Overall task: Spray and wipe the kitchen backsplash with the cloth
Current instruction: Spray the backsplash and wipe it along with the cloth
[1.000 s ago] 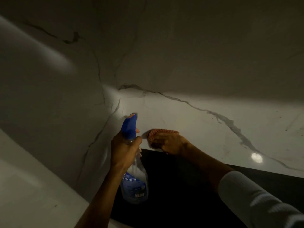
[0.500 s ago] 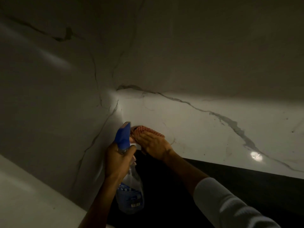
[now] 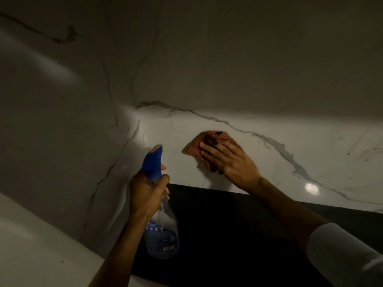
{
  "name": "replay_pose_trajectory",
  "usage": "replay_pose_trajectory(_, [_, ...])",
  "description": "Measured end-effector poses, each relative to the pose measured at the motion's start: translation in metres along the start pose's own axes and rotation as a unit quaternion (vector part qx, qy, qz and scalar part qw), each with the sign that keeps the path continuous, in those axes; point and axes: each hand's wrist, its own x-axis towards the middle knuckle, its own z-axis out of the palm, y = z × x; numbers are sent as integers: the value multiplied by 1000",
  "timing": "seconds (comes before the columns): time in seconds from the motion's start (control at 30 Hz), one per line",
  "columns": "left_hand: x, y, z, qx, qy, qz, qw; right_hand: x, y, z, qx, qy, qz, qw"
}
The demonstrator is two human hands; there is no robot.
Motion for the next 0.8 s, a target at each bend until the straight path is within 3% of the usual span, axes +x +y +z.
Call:
replay_pose_trajectory(0.13, [-1,6,10,-6,-12,-1,1000,-25,0,-1,32,-115,-44,992])
replay_pose_trajectory(0.3, [-2,12,28,15,-29,22,999,-50,2,16,54,-290,-120,948])
replay_pose_trajectory(0.4, [-1,14,30,30,-39,29,998,-50,20,-4,86,-244,-104,961])
replay_pose_trajectory(0.5, [1,17,30,21,-48,25,998,-47,55,-48,121,-104,-14,987])
replay_pose_trajectory(0.57, [2,17,33,14,-50,25,998,-48,73,-66,56,-24,4,998])
replay_pose_trajectory(0.7, [-2,19,45,17,-56,36,998,-52,70,-66,43,21,106,993])
replay_pose_trajectory(0.8, [-6,18,54,10,-50,34,998,-53,43,-39,52,-13,113,992])
